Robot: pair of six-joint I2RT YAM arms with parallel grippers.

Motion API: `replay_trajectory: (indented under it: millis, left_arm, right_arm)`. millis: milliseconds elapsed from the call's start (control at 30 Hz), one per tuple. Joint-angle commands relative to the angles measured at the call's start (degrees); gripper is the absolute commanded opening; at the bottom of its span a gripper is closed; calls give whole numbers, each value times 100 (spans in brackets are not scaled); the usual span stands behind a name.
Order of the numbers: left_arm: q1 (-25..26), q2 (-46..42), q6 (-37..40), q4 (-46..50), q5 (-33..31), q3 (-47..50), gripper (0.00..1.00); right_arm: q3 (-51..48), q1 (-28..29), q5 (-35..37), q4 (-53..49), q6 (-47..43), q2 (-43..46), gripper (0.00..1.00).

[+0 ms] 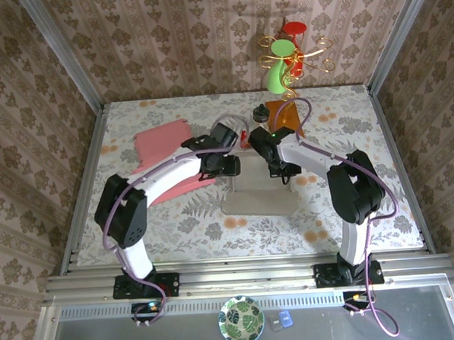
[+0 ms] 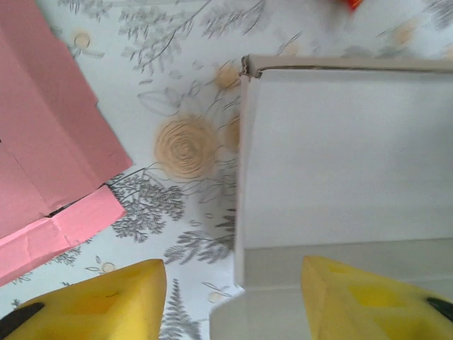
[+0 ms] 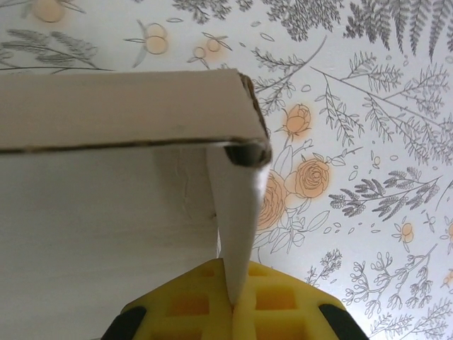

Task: Fold the paper box

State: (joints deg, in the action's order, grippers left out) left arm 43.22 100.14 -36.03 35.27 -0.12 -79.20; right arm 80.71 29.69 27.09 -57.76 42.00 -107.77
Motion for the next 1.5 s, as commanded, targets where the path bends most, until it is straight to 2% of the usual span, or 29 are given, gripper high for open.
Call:
replay_trajectory:
  millis: [0, 267, 467, 733, 900, 1067, 1167, 1300, 1333, 1467]
  left_arm:
    - [-168, -478, -180, -48, 250, 92, 51]
    - [-698, -1168, -181, -35, 404, 808, 46]
    - [-846, -1418, -267, -137, 525, 1366, 43]
    - [-824, -1425, -630, -514, 902, 1931, 42]
    - [-729, -1324, -735, -749, 1175, 2061, 41]
    - [-489, -1125, -871, -1112, 1402, 2093, 39]
    - [-358, -957, -999, -1423, 1590, 2113, 38]
    - [-172, -660, -1050, -1696, 1805, 1937, 38]
    - [-157, -598, -1064, -1774, 1866, 1914, 38]
    - [-108, -385, -1157, -2043, 2057, 1792, 37]
  right_arm:
    - [-256, -252, -281, -52, 403, -35, 0]
    - [-625, -627, -1075, -85, 847, 51, 0]
    - [-1368, -905, -1776, 176, 1709, 356, 0]
    - [-1746, -1147, -2003, 29, 2981, 537, 0]
    - [-2014, -1340, -2713, 166, 3923, 478, 0]
    - [-1980, -1295, -3313, 42, 4790, 370, 0]
    - [-2339, -1211, -3809, 541, 5484, 511, 0]
    - [-2344, -1073, -3951, 629, 5826, 613, 0]
    - [-2377, -1055, -3986, 677, 5891, 664, 2]
    - [-2606, -1001, -4158, 1063, 6225, 979, 23]
